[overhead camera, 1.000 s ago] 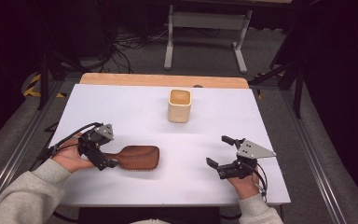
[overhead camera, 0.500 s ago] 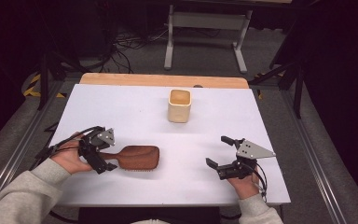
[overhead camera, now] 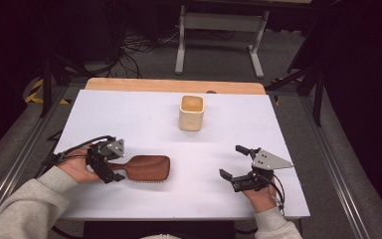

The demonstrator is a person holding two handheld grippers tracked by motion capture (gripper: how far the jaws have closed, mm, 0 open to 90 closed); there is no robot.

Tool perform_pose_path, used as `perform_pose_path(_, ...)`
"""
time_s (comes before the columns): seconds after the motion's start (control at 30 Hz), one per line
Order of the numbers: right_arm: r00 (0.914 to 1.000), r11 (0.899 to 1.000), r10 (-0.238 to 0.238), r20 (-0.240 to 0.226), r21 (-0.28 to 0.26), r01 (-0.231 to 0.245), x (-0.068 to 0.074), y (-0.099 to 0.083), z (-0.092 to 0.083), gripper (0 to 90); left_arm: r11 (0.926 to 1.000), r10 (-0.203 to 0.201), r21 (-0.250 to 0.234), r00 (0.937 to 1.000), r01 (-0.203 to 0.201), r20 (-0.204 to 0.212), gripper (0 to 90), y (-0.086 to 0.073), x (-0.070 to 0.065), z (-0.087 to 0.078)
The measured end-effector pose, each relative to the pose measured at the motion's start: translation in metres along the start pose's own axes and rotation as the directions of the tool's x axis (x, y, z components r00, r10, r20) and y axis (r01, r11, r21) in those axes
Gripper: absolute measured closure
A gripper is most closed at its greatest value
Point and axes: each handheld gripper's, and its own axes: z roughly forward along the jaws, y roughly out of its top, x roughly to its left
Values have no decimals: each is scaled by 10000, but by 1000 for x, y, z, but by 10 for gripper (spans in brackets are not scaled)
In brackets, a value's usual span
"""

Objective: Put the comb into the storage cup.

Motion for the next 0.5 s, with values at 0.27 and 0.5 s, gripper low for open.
perform_pose_path(0.27, 10000, 10000, -35, -11, 13, 35, 0, 0, 0, 26, 9992, 224, 322, 9997, -223, -39, 267, 4, 0, 6)
perform_pose_path(0.5, 10000, 10000, -62, -44, 8, 62, 1, 0, 0, 26, 9987, 354, 342, 9989, -365, 319, 326, 5, 3, 11)
